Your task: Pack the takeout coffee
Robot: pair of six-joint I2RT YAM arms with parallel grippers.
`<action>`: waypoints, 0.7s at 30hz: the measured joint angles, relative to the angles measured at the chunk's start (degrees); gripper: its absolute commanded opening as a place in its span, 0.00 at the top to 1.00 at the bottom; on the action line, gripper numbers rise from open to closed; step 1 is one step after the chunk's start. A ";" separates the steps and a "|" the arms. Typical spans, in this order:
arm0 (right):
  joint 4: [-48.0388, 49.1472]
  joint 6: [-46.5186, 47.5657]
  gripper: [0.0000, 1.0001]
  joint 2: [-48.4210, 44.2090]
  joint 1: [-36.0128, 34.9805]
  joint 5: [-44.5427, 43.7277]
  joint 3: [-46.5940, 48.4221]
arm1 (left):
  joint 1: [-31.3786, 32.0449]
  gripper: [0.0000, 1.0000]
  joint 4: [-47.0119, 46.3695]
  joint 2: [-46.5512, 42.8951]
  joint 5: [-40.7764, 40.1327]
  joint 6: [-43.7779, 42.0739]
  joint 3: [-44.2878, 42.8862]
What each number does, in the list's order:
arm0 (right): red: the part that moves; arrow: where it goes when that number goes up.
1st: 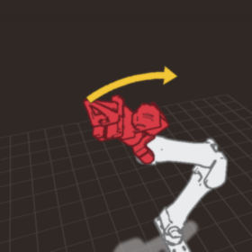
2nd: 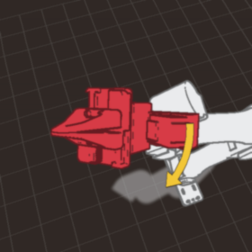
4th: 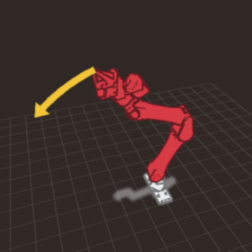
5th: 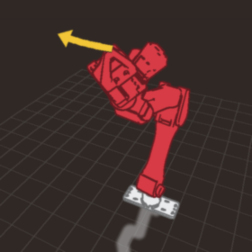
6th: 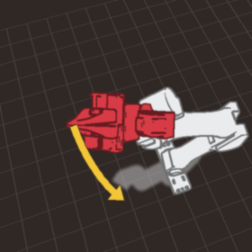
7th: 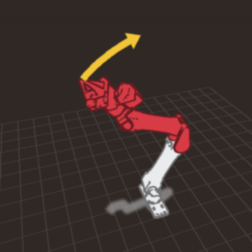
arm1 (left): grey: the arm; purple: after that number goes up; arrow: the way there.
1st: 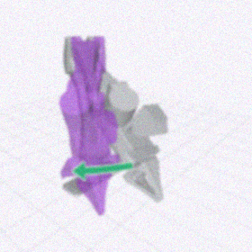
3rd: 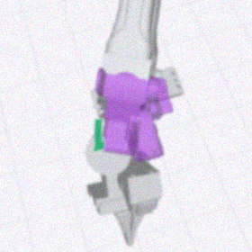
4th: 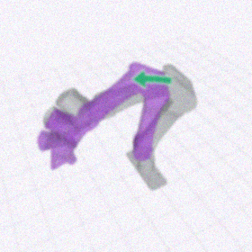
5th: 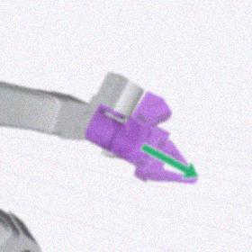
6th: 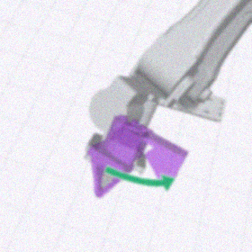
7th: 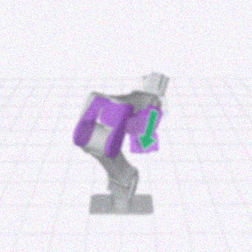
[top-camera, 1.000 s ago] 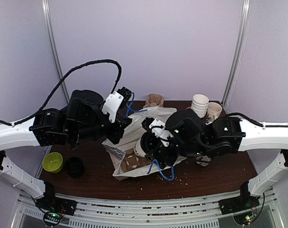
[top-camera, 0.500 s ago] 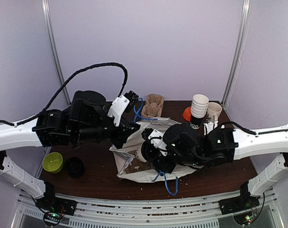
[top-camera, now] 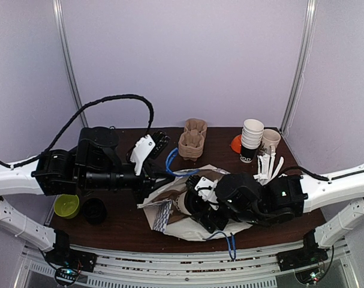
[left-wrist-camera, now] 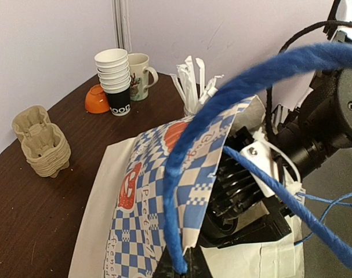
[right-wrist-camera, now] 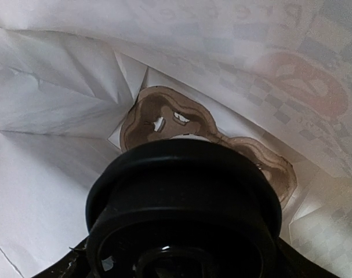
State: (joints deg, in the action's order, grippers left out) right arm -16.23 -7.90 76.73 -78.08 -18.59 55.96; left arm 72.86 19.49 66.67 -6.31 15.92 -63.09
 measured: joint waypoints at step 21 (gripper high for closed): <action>4.02 -4.02 0.24 -3.98 -0.96 -18.23 -3.87 | 0.04 1.00 0.04 3.98 2.08 0.04 -3.54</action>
State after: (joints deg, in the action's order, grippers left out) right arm -12.21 -11.92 72.75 -79.05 -36.82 52.10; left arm 72.90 19.53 70.65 -4.23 15.97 -66.63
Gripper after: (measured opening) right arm 0.845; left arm 0.007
